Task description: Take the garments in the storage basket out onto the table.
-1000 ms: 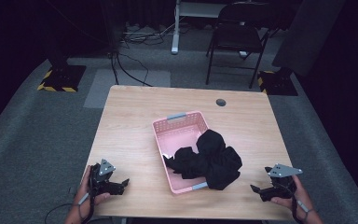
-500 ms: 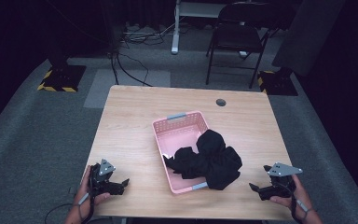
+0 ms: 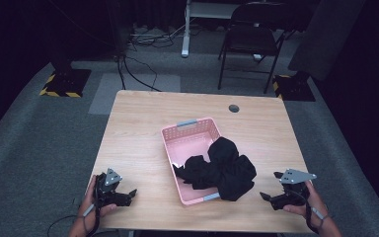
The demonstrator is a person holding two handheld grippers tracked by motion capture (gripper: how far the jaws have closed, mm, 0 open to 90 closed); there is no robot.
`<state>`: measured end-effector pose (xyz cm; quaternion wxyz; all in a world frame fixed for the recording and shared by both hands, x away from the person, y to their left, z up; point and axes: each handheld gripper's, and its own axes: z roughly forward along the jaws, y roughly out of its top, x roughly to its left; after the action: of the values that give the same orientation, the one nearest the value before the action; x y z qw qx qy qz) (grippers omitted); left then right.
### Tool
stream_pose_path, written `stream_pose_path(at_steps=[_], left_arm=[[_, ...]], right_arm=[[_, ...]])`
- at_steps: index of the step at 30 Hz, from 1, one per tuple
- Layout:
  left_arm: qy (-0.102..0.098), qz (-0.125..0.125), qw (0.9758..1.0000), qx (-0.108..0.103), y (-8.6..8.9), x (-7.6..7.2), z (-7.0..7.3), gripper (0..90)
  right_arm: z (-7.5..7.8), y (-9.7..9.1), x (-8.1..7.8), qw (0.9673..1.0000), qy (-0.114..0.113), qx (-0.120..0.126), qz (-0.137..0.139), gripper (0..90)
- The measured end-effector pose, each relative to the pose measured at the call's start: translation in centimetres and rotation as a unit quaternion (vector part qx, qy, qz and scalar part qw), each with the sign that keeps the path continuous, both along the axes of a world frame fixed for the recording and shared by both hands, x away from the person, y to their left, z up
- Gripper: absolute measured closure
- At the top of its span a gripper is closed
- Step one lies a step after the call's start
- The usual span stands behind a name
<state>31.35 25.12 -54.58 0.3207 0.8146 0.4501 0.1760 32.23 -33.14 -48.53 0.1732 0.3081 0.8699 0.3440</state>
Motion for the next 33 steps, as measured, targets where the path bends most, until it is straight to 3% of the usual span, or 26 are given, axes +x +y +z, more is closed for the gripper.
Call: stream_pose_path(at_steps=[18,33], left_arm=[[0.0,0.0,1.0,0.0,0.0,0.0,0.0,0.0],[0.0,0.0,1.0,0.0,0.0,0.0,0.0,0.0]], right_arm=[[2.1,2.9,0.0,0.9988,-0.015,-0.01,0.045,5.0],[4.0,5.7,0.2,0.9959,-0.024,-0.022,0.085,4.9]])
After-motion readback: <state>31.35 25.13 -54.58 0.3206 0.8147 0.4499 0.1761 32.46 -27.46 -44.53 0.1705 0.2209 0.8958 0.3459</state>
